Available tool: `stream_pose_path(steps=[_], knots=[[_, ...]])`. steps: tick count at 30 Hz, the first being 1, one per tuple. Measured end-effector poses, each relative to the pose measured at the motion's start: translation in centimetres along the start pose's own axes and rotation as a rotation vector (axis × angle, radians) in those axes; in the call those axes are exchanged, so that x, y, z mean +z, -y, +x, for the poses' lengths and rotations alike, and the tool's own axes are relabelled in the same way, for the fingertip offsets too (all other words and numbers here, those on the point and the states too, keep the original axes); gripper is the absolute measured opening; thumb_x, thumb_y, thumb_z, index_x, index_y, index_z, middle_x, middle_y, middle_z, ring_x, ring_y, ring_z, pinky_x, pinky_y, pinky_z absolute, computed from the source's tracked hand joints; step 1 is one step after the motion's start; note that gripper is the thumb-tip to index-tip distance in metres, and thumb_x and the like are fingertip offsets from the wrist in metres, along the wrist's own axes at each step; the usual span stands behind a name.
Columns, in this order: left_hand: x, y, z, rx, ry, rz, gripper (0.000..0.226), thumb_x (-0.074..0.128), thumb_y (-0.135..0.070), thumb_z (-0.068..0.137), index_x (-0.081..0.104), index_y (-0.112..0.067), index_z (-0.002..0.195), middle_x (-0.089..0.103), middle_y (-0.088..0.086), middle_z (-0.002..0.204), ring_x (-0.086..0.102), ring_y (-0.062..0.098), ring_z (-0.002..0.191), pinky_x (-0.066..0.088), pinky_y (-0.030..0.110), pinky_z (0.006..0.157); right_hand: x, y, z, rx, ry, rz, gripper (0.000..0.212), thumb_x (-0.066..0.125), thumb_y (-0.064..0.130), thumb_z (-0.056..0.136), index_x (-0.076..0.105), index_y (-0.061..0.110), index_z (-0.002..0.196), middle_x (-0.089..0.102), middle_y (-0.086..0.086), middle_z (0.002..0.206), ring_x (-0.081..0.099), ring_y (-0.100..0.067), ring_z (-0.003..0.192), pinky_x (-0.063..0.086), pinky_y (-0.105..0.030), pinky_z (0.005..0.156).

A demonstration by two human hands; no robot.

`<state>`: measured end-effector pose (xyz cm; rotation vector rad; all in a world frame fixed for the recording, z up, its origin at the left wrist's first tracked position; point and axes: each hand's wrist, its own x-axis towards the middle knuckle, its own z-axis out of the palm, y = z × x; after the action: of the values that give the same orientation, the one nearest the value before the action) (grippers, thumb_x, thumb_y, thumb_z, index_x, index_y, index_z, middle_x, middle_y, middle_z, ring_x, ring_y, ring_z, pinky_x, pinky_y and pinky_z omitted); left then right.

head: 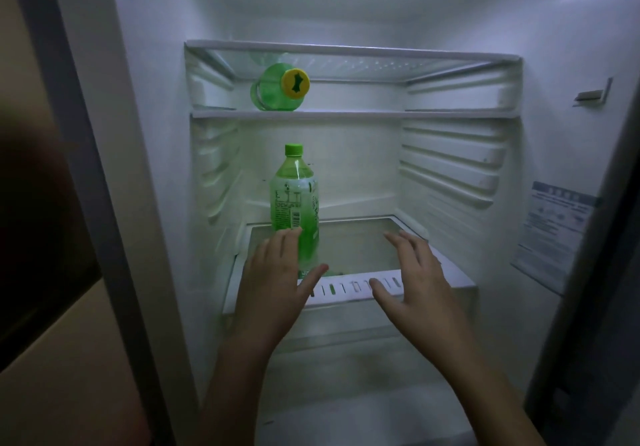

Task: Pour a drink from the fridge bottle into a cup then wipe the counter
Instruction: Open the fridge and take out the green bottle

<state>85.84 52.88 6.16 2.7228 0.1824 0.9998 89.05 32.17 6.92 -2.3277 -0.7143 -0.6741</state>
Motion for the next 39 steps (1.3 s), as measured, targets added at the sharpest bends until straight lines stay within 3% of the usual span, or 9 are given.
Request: stream_pose_path(steps=[8, 12, 15, 20, 26, 29, 34, 37, 39], knots=[[2.2, 0.6, 1.2, -0.045, 0.008, -0.040, 0.075, 0.041, -0.065, 0.087, 0.031, -0.024, 0.149, 0.042, -0.005, 0.144, 0.041, 0.014, 0.128, 0.037, 0.031, 0.103, 1.2, -1.2, 1.9, 0.039, -0.025, 0.031, 0.064, 0.058, 0.037, 0.089, 0.026, 0.032, 0.144, 0.023, 0.013, 0.149, 0.035, -0.008, 0.131, 0.043, -0.030, 0.092], [2.5, 0.9, 1.3, -0.055, 0.000, -0.063, 0.077, 0.035, -0.067, 0.084, 0.032, -0.025, 0.149, 0.041, -0.005, 0.145, 0.041, 0.014, 0.130, 0.037, 0.031, 0.104, 2.1, -1.2, 3.2, 0.044, -0.039, 0.038, 0.064, 0.057, 0.039, 0.088, 0.026, 0.033, 0.144, 0.024, 0.015, 0.147, 0.041, -0.007, 0.124, 0.048, -0.037, 0.087], [2.9, 1.4, 1.1, -0.080, -0.007, -0.079, 0.080, 0.034, -0.067, 0.085, 0.029, -0.023, 0.151, 0.038, -0.004, 0.148, 0.039, 0.015, 0.132, 0.035, 0.031, 0.107, 2.9, -1.1, 4.0, 0.003, -0.060, 0.029, 0.062, 0.057, 0.038, 0.089, 0.027, 0.032, 0.143, 0.025, 0.015, 0.145, 0.040, -0.005, 0.124, 0.038, -0.024, 0.076], [3.3, 2.1, 1.9, -0.087, -0.065, -0.113, 0.079, 0.042, -0.064, 0.084, 0.041, -0.014, 0.145, 0.049, 0.004, 0.140, 0.049, 0.022, 0.125, 0.042, 0.036, 0.100, 3.9, -1.1, 5.2, -0.038, -0.072, 0.055, 0.060, 0.055, 0.039, 0.090, 0.028, 0.031, 0.143, 0.027, 0.013, 0.145, 0.036, -0.005, 0.129, 0.036, -0.023, 0.085], [2.5, 2.5, 3.0, -0.124, -0.059, -0.131, 0.083, 0.041, -0.064, 0.083, 0.034, -0.013, 0.148, 0.044, 0.005, 0.143, 0.046, 0.021, 0.128, 0.042, 0.033, 0.100, 5.0, -0.3, 6.6, -0.020, -0.006, 0.158, 0.060, 0.055, 0.040, 0.089, 0.027, 0.033, 0.142, 0.027, 0.015, 0.141, 0.043, -0.004, 0.113, 0.044, -0.028, 0.083], [2.6, 2.4, 4.2, -0.149, -0.090, -0.186, 0.078, 0.057, -0.055, 0.087, 0.035, -0.009, 0.146, 0.045, 0.008, 0.141, 0.048, 0.023, 0.125, 0.042, 0.032, 0.097, 5.3, 0.2, 8.3, 0.004, 0.034, 0.243, 0.062, 0.057, 0.038, 0.090, 0.027, 0.033, 0.144, 0.031, 0.010, 0.140, 0.039, -0.001, 0.113, 0.039, -0.026, 0.087], [3.3, 1.7, 7.2, -0.314, -0.134, -0.489, 0.088, 0.078, -0.043, 0.078, 0.027, -0.010, 0.140, 0.042, 0.010, 0.138, 0.053, 0.023, 0.122, 0.045, 0.028, 0.091, 5.8, 1.0, 11.4, 0.091, 0.094, 0.486, 0.060, 0.061, 0.037, 0.090, 0.033, 0.028, 0.141, 0.037, -0.005, 0.141, 0.048, -0.012, 0.113, 0.045, -0.036, 0.096], [3.8, 1.5, 9.4, -0.358, -0.157, -0.593, 0.104, 0.084, -0.039, 0.073, 0.018, -0.012, 0.148, 0.039, 0.009, 0.143, 0.049, 0.022, 0.125, 0.042, 0.027, 0.095, 6.6, 2.0, 13.7, 0.115, 0.155, 0.599, 0.074, 0.066, 0.046, 0.084, 0.028, 0.026, 0.145, 0.033, -0.007, 0.146, 0.044, -0.020, 0.126, 0.043, -0.040, 0.102], [4.5, 1.4, 10.5, -0.378, -0.171, -0.632, 0.101, 0.086, -0.033, 0.070, 0.020, -0.012, 0.145, 0.043, 0.008, 0.139, 0.054, 0.023, 0.120, 0.049, 0.034, 0.094, 7.2, 2.9, 15.3, 0.114, 0.190, 0.626, 0.087, 0.069, 0.053, 0.077, 0.023, 0.026, 0.147, 0.029, -0.007, 0.149, 0.039, -0.021, 0.131, 0.040, -0.044, 0.106]])
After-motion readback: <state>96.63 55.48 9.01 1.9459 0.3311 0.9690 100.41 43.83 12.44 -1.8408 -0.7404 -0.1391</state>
